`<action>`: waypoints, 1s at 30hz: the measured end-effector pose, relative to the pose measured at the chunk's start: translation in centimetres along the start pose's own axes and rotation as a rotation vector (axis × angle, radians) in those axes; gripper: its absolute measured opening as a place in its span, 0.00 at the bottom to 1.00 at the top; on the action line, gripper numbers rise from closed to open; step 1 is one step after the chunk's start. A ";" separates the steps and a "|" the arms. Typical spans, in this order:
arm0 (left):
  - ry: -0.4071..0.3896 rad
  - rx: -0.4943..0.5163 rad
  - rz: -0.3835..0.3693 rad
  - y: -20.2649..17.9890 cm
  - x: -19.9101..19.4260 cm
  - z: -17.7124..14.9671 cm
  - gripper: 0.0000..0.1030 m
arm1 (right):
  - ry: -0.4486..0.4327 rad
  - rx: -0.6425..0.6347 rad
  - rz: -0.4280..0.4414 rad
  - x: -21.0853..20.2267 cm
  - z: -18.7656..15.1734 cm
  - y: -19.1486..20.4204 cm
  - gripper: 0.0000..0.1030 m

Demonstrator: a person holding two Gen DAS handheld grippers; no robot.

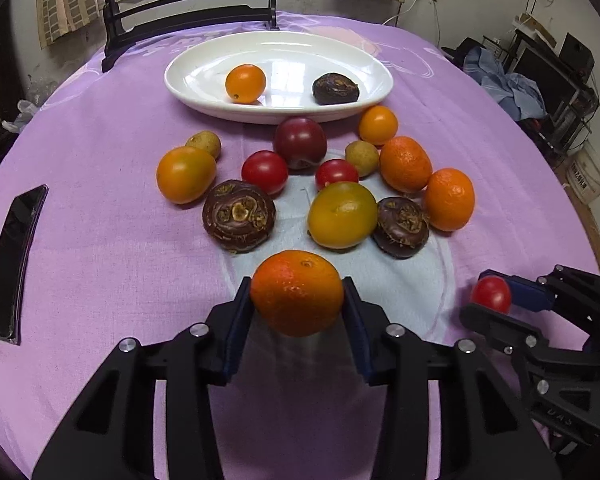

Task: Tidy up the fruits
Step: 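Grasp a red tomato with the right gripper while the left grasps a large orange, then carry both fruits over the white plate and open both grippers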

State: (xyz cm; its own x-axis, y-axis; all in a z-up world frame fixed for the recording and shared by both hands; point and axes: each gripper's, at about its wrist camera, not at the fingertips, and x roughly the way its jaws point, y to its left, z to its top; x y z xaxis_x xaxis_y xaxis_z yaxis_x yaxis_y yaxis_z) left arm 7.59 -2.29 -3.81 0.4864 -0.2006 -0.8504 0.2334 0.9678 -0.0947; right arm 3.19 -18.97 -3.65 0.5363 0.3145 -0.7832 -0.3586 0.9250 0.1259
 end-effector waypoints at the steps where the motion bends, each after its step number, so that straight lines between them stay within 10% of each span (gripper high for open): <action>1: -0.002 -0.007 -0.006 0.3 -0.3 0.0 0.41 | -0.004 -0.001 0.002 -0.2 0.1 0.0 0.30; 16: -0.139 0.007 0.004 3.2 -4.0 9.7 0.41 | -0.158 -0.092 -0.011 -2.0 10.1 0.3 0.30; 30: -0.072 -0.094 0.081 7.5 4.8 18.1 0.42 | 0.021 -0.149 -0.070 9.2 17.0 1.0 0.30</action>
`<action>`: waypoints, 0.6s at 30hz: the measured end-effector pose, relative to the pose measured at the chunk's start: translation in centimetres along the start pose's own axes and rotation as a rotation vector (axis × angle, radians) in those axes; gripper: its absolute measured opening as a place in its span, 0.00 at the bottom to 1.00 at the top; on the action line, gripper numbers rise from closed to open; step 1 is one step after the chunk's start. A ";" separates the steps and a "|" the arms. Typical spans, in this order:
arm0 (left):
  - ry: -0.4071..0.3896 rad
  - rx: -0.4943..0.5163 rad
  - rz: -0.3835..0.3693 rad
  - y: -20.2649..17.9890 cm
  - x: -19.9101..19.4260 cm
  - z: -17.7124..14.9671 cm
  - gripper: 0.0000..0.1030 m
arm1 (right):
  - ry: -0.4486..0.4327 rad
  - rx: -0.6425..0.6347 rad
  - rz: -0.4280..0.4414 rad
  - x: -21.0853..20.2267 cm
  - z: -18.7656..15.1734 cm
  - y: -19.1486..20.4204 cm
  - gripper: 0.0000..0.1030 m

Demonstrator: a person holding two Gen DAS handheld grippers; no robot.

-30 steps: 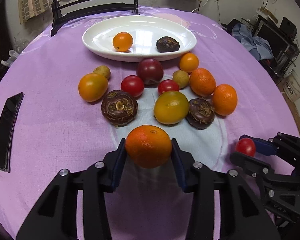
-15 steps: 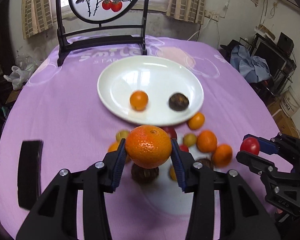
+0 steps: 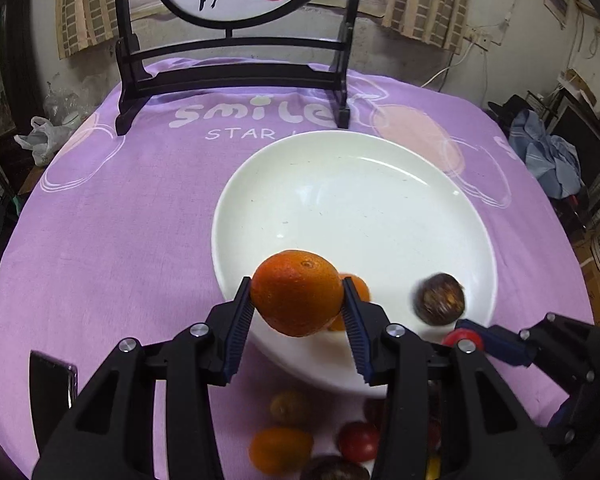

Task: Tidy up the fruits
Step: 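Carry both fruits over the white plate and open both grippers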

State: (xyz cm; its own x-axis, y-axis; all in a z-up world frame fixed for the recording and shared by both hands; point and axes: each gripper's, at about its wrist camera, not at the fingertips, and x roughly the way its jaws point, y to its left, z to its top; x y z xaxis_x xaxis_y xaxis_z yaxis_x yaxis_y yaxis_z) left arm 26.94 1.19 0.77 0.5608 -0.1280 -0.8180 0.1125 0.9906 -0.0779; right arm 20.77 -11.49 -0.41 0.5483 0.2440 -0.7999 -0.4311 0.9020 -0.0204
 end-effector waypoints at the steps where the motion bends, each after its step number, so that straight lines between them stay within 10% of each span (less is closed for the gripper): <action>1: 0.011 -0.001 0.012 0.1 0.8 0.3 0.42 | 0.010 -0.002 -0.002 0.4 0.1 0.1 0.30; 7: 0.010 -0.018 0.023 0.4 1.8 0.7 0.62 | 0.003 0.006 -0.043 1.1 0.3 0.1 0.52; 18: -0.115 0.006 0.064 0.5 -6.3 -3.8 0.80 | -0.049 0.093 -0.021 -4.4 -5.0 -2.4 0.62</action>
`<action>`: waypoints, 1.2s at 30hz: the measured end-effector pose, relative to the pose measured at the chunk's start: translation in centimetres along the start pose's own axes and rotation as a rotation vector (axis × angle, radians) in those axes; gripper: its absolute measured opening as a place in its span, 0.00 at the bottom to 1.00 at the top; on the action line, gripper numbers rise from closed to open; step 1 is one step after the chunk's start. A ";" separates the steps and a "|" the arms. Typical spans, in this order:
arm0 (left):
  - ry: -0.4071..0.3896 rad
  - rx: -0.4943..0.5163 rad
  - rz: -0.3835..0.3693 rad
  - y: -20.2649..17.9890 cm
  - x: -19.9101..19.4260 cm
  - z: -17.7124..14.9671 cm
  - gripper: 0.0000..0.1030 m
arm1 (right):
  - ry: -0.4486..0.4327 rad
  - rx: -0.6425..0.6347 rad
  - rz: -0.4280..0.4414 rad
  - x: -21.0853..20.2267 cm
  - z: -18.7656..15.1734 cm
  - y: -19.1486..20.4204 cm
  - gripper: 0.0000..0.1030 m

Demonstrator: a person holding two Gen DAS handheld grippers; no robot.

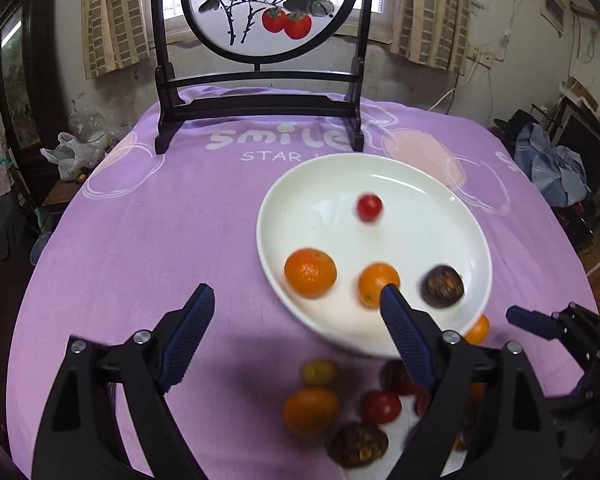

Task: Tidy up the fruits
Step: 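Carry both fruits over the white plate and open both grippers, then grasp a large orange with the right gripper while the left grasps a mangosteen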

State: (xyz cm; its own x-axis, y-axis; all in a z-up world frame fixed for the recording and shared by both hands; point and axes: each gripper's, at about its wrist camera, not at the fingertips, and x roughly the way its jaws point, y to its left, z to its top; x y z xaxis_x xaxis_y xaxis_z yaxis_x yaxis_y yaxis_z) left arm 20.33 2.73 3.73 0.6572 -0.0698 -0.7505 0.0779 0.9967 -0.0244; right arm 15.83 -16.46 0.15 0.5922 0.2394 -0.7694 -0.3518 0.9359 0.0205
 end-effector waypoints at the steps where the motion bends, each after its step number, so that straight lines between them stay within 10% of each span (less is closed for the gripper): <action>1: -0.002 0.003 0.003 -0.1 -0.6 -0.8 0.82 | 0.004 0.009 -0.003 -0.3 -0.7 -0.3 0.63; 20: 0.070 -0.043 -0.030 0.9 -3.4 -11.7 0.92 | 0.115 -0.029 -0.089 -2.7 -10.9 0.0 0.70; 36: 0.125 -0.003 -0.088 0.1 -2.5 -13.4 0.92 | 0.115 0.007 -0.056 0.3 -8.0 -1.1 0.71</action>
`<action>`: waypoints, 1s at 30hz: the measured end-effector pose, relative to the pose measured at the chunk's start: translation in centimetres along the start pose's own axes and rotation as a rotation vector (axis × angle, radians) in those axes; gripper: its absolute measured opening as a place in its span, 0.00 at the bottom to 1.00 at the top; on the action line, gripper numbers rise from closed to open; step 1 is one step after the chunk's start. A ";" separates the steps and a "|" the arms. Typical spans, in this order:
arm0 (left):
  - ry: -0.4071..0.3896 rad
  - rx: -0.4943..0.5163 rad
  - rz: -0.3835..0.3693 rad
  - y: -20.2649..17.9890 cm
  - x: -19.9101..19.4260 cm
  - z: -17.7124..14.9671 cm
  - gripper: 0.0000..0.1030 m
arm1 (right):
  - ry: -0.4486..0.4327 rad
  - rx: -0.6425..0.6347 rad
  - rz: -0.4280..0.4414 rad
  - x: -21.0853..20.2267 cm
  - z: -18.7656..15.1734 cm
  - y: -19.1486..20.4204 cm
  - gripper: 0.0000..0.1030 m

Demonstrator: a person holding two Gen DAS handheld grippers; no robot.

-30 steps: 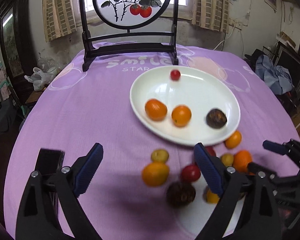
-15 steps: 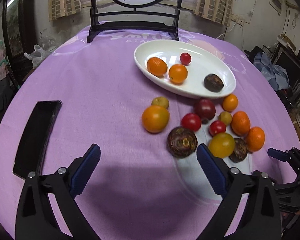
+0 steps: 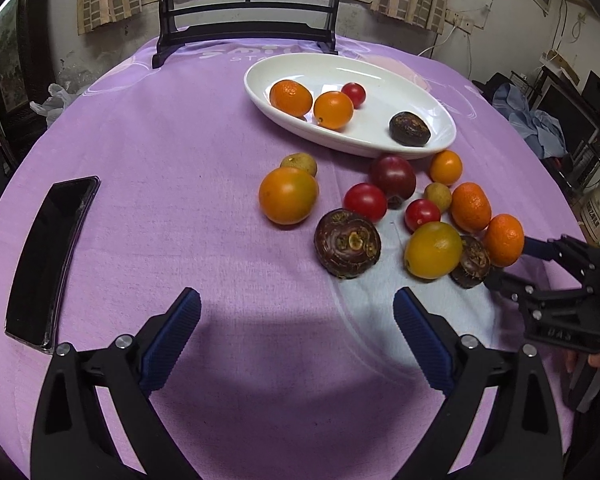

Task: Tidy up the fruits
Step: 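Grasp a large orange with the right gripper while the left grasps a mangosteen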

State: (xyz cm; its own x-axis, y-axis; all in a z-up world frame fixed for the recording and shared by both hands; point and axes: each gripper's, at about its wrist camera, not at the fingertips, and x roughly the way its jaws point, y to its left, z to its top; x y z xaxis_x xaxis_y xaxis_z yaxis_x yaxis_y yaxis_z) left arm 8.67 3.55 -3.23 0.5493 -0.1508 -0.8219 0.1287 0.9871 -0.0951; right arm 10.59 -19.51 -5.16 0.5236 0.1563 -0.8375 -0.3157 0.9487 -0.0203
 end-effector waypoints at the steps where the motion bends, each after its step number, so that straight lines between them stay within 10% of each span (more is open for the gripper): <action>1: 0.003 0.001 0.000 0.0 0.1 0.0 0.92 | 0.000 -0.001 0.003 0.1 0.2 -0.1 0.71; 5: 0.022 0.006 -0.001 -0.3 0.8 0.0 0.92 | -0.016 -0.006 0.013 0.7 1.1 -0.3 0.66; 8: 0.036 0.015 0.004 -0.6 1.2 -0.2 0.92 | -0.044 -0.005 0.026 0.2 1.0 -0.1 0.44; 23: 0.073 -0.019 0.086 -2.0 3.6 1.5 0.92 | -0.060 -0.005 0.053 -1.2 -1.0 -0.1 0.44; 30: 0.057 0.009 0.120 -3.4 4.6 3.3 0.67 | -0.066 -0.018 0.047 -1.2 -1.2 0.0 0.44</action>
State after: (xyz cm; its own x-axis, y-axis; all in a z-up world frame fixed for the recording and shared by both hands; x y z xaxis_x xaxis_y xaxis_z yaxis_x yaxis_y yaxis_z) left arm 13.51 -0.64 -4.80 0.5132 -0.0276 -0.8578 0.0722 0.9973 0.0111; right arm 9.06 -19.98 -4.81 0.5586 0.2191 -0.7999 -0.3548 0.9349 0.0083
